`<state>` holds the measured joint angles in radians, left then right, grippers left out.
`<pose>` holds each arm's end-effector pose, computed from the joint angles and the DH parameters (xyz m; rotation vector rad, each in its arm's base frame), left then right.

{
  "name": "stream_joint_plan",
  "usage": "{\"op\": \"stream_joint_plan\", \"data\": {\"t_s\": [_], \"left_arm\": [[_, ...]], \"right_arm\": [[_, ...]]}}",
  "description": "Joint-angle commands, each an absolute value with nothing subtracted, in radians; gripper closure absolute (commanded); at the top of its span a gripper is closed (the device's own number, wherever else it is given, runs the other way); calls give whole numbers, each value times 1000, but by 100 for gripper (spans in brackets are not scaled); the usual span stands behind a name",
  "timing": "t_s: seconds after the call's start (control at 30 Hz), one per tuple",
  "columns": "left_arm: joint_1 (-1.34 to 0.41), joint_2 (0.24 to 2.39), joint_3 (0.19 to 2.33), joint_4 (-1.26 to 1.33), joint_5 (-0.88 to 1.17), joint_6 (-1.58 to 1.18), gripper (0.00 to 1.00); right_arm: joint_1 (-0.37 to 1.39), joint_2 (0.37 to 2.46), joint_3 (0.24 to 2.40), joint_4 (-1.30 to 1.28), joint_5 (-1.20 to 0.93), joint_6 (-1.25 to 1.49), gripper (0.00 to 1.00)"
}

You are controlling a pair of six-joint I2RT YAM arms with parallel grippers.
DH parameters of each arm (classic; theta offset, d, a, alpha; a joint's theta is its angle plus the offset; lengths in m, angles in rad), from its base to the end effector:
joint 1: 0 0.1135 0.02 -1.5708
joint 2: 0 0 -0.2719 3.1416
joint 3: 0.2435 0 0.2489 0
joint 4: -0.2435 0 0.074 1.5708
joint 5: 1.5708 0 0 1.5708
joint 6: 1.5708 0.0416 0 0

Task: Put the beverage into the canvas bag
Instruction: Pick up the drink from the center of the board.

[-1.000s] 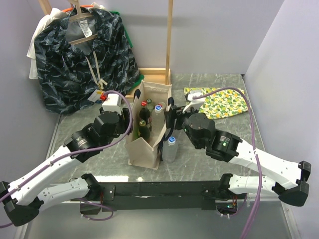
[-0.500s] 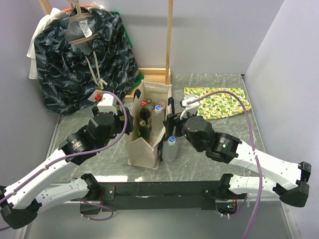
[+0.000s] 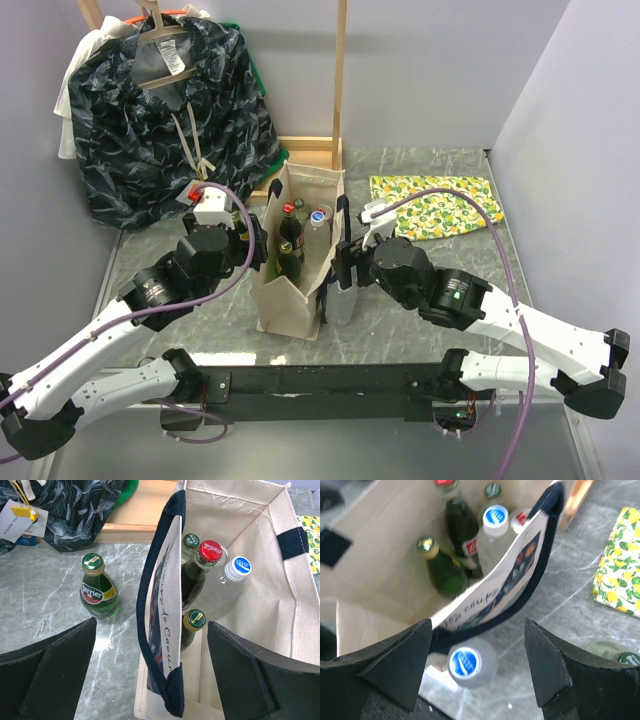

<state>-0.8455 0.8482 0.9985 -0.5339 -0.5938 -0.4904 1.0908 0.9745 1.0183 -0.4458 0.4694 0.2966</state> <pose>0.1306 -0.1122 0.3724 -0.0494 1.8990 -0.3307 0.1129 0.1760 0.3655 -0.4652 1.8989 0.4617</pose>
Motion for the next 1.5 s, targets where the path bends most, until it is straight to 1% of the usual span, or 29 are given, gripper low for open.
{"op": "stream_joint_plan", "data": {"t_s": [0.0, 0.3, 0.5, 0.7, 0.8, 1.2, 1.47], "left_arm": [[-845, 851, 1008, -499, -612, -477, 4], [-845, 867, 1011, -482, -617, -472, 4], [-845, 882, 1012, -472, -617, -472, 4], [-845, 890, 1009, -454, -621, -465, 4], [-845, 896, 1008, -453, -620, -460, 4], [-844, 905, 1011, -451, -629, -454, 4], [-844, 890, 994, -451, -627, -465, 4]], "right_arm": [[1094, 960, 1092, -543, 388, 233, 19], [1094, 953, 1060, -555, 331, 265, 19], [1094, 974, 1046, -571, 327, 285, 22], [1094, 992, 1026, -572, 350, 308, 32], [1095, 1000, 1008, -560, 371, 321, 36], [1094, 1052, 976, -528, 354, 344, 43], [1094, 1086, 966, -531, 350, 348, 46]]}}
